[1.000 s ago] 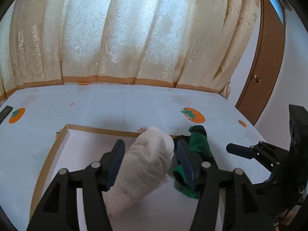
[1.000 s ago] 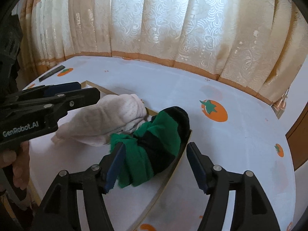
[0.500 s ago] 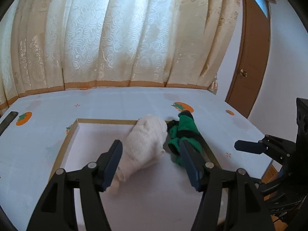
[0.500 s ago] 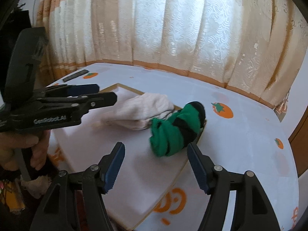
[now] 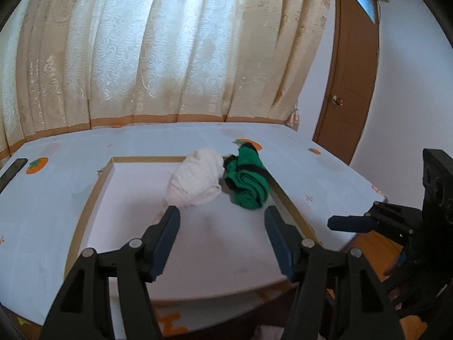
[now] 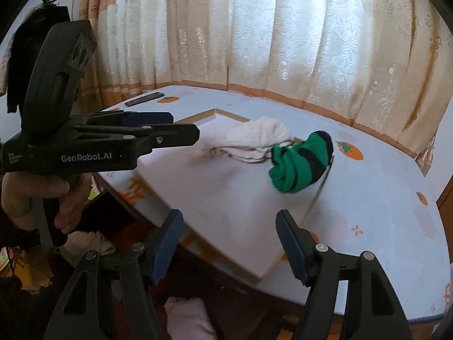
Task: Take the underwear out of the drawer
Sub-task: 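Open both tools to release the garments into the tray, then move both tools down into the open drawer over the clothes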
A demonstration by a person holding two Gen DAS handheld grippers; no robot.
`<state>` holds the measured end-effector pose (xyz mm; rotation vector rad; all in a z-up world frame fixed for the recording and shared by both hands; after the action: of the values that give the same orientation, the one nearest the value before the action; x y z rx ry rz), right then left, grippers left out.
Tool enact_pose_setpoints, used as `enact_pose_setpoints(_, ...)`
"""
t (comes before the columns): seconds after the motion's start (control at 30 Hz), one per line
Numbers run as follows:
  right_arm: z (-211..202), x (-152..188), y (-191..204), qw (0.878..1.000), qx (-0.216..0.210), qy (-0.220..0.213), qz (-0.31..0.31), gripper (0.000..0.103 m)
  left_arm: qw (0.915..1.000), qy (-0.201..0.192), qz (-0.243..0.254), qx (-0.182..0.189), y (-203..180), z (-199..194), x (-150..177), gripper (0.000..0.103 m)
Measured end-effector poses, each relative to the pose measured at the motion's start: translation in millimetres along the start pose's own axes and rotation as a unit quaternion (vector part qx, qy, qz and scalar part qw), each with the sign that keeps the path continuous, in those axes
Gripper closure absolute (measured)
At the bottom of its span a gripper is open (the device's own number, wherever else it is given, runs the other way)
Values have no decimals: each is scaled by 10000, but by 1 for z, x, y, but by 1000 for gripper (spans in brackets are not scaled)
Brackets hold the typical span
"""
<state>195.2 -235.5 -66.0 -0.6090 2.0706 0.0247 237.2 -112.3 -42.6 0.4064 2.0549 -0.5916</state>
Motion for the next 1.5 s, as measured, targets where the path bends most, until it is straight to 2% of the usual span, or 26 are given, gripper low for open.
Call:
enact_pose_setpoints(0.2, -25, 24, 18, 9996, -139, 28, -256, 33, 9997, 208, 144, 60, -10, -23, 34, 40)
enact_pose_setpoints(0.37, -39, 53, 44, 9967, -405, 145, -685, 33, 9978, 569, 325, -121, -6, -43, 75, 40)
enact_pose_setpoints(0.73, -32, 120, 96, 9816, -978, 719, -1473, 33, 9926, 1142, 196, -357, 14, -73, 139, 40)
enact_pose_setpoints(0.9, -23, 134, 104, 9775, -1012, 871, -1634, 33, 9897, 1320, 121, -531, 30, -83, 158, 40)
enact_pose_setpoints(1.03, -14, 141, 109, 9742, -1117, 1074, -1642, 33, 9844, 1624, 161, -665, 44, -89, 175, 40)
enact_pose_setpoints(1.17, -4, 144, 112, 9692, -1206, 1249, -1749, 33, 9753, 2054, 253, -768, 55, -93, 199, 40)
enact_pose_setpoints(1.4, 15, 141, 114, 9662, -1309, 1402, -1723, 33, 9622, 2632, 336, -614, 54, -90, 233, 40)
enact_pose_setpoints(1.5, 16, 149, 126, 9571, -1548, 1538, -1908, 33, 9568, 2823, 384, -573, 55, -85, 241, 40)
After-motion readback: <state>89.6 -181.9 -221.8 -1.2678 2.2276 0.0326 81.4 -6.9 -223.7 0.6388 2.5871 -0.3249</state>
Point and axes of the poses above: each gripper's, at about its wrist camera, not at the fingertips, and z roughly the way its jaws point, y to its left, x to its underside, the point moved 10 cm from there along z, roughly the way its jaws point, and after that the axes turned 13 degrees about x, right-handed, at the moved point
